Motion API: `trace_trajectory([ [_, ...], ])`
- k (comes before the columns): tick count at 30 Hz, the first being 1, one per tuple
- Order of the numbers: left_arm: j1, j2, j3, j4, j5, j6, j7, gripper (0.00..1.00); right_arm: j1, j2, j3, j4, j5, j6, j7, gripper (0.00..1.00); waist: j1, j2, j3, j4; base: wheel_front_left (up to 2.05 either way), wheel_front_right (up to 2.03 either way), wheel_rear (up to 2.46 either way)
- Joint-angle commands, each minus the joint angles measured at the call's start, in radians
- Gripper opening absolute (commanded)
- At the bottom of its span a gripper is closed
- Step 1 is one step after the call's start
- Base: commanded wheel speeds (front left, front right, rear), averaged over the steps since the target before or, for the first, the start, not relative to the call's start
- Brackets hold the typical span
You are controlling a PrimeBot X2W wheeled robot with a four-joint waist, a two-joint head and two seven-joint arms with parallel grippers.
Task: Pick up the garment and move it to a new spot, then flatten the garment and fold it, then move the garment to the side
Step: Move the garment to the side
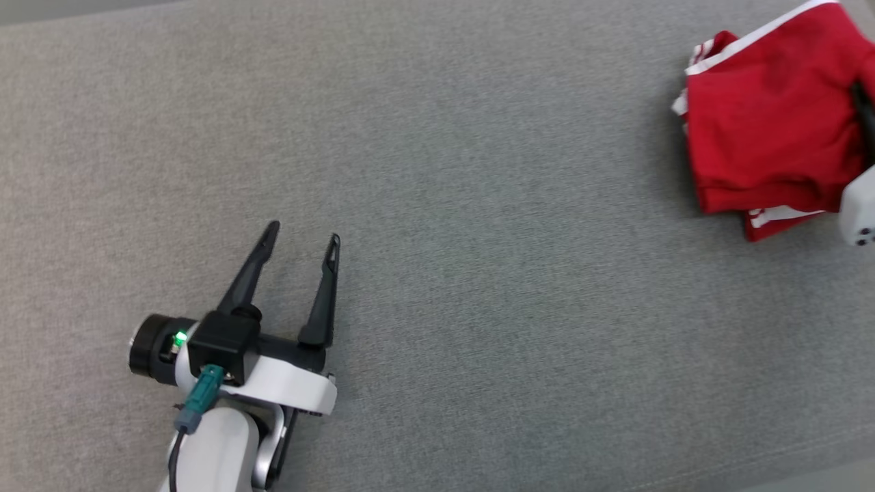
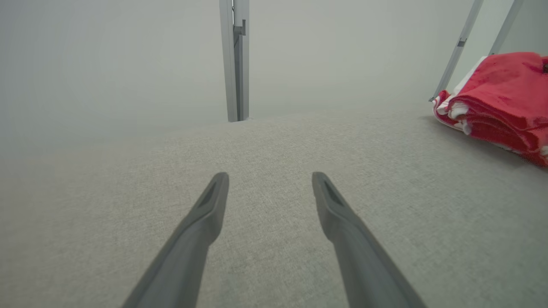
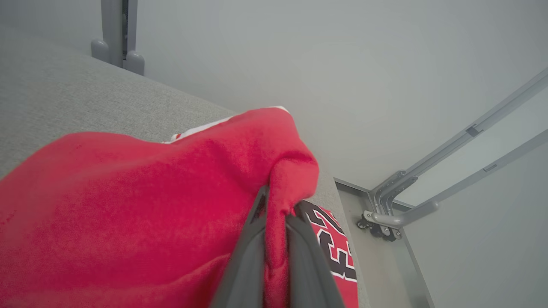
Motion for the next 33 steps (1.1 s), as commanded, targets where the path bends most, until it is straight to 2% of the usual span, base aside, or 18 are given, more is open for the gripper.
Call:
trace_trajectory([
  [1, -0.023, 0.004, 0.008, -0.006, 0.003, -0.004, -0.004, 1.00, -0.010, -0.024, 0.003, 0.003, -0.005, 0.000, -0.005, 0.00, 0.0000, -0.0001, 0.022, 0.024, 0.00, 0.00, 0.00],
  [6, -0.042, 0.007, 0.017, -0.014, 0.009, -0.007, -0.004, 1.00, 0.001, -0.098, -0.003, 0.019, -0.020, 0.000, -0.005, 0.00, 0.0000, -0.0001, 0.045, 0.059, 0.00, 0.00, 0.00],
  [10, -0.041, 0.008, 0.027, -0.017, 0.005, -0.007, -0.004, 1.00, 0.015, -0.118, -0.035, 0.015, -0.011, 0.000, -0.005, 0.00, 0.0000, -0.0001, 0.053, 0.068, 0.00, 0.00, 0.00],
  [20, -0.044, 0.003, 0.025, -0.013, 0.012, -0.021, -0.004, 1.00, 0.023, -0.088, -0.050, 0.134, -0.038, 0.000, -0.005, 0.00, 0.0000, -0.0001, 0.065, 0.088, 0.00, 0.00, 0.00],
  [21, -0.048, 0.003, 0.025, -0.014, 0.013, -0.023, -0.004, 1.00, 0.014, -0.086, -0.057, 0.145, -0.045, 0.000, -0.005, 0.18, 0.0000, -0.0001, 0.067, 0.090, 0.00, 0.00, 0.00],
  [22, -0.050, 0.004, 0.025, -0.014, 0.015, -0.024, -0.004, 1.00, 0.006, -0.085, -0.063, 0.156, -0.057, 0.000, -0.005, 0.49, 0.0000, -0.0001, 0.069, 0.092, 0.00, 0.00, 0.00],
  [23, -0.053, 0.004, 0.025, -0.014, 0.016, -0.025, -0.004, 1.00, 0.001, -0.083, -0.070, 0.160, -0.069, 0.000, -0.005, 1.00, 0.0000, -0.0001, 0.071, 0.094, 0.00, 0.00, 0.00],
  [30, -0.052, -0.001, 0.027, -0.008, 0.013, -0.025, -0.004, 1.00, -0.037, -0.090, -0.210, 0.144, -0.218, 0.000, -0.005, 1.00, 0.0000, -0.0001, 0.053, 0.107, 0.00, 0.00, 0.00],
  [33, -0.036, -0.004, 0.032, -0.004, 0.000, -0.020, -0.004, 1.00, -0.031, -0.049, -0.274, 0.094, -0.284, 0.000, -0.005, 1.00, 0.0000, -0.0001, 0.025, 0.109, 0.00, 0.00, 0.00],
])
